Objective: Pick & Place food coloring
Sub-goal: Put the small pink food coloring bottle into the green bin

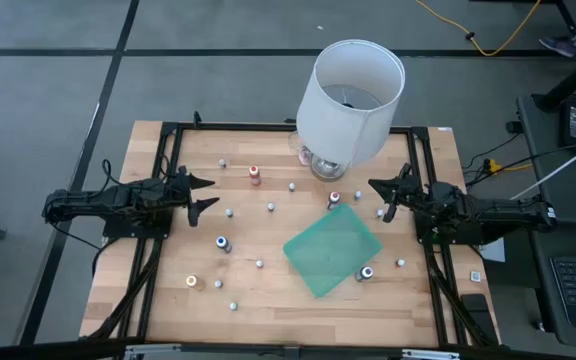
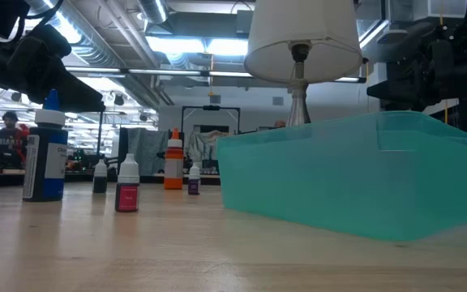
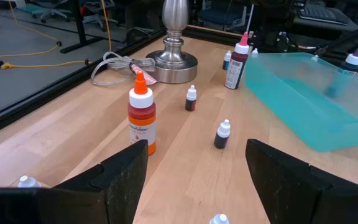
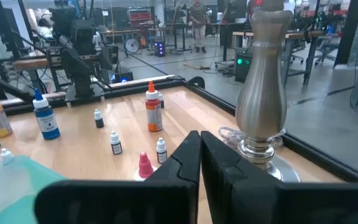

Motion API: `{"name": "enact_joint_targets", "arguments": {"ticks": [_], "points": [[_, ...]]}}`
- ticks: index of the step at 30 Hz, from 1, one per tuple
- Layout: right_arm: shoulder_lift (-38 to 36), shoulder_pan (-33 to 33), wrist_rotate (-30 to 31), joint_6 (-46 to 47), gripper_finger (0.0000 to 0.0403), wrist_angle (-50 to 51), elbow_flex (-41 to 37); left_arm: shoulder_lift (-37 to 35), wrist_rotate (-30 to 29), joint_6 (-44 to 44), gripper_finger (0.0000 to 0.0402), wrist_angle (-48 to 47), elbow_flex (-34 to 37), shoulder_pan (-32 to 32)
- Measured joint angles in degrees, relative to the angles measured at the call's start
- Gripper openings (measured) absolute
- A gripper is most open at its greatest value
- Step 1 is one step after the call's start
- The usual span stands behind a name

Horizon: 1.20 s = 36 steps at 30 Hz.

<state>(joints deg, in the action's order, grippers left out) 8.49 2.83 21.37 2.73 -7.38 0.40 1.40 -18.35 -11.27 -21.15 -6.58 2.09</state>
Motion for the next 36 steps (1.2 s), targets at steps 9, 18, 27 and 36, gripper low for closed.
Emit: {"name": "enact_joint_targets", "arguments": {"ticks": [9, 18, 27, 36], "points": [[0.02, 0.0, 0.02, -0.27, 0.0017, 0.37, 0.0, 0.01, 0.0, 0.0, 0.0267, 0.0, 0.01, 0.0], [0.02, 0.0, -0.01, -0.45, 0.0017, 0.41, 0.0, 0.0, 0.02, 0.0, 0.0267, 0.0, 0.0, 0.0], [0.84, -0.02, 4.8, 2.45, 0.003, 21.13, 12.64, -0.01, 0.02, 0.0, 0.0267, 0.0, 0.0, 0.01], [7.44, -0.02, 8.56, 21.08, 0.0149, 35.62, 25.07, -0.02, 0.02, 0.0, 0.0267, 0.0, 0.0, 0.0]]}}
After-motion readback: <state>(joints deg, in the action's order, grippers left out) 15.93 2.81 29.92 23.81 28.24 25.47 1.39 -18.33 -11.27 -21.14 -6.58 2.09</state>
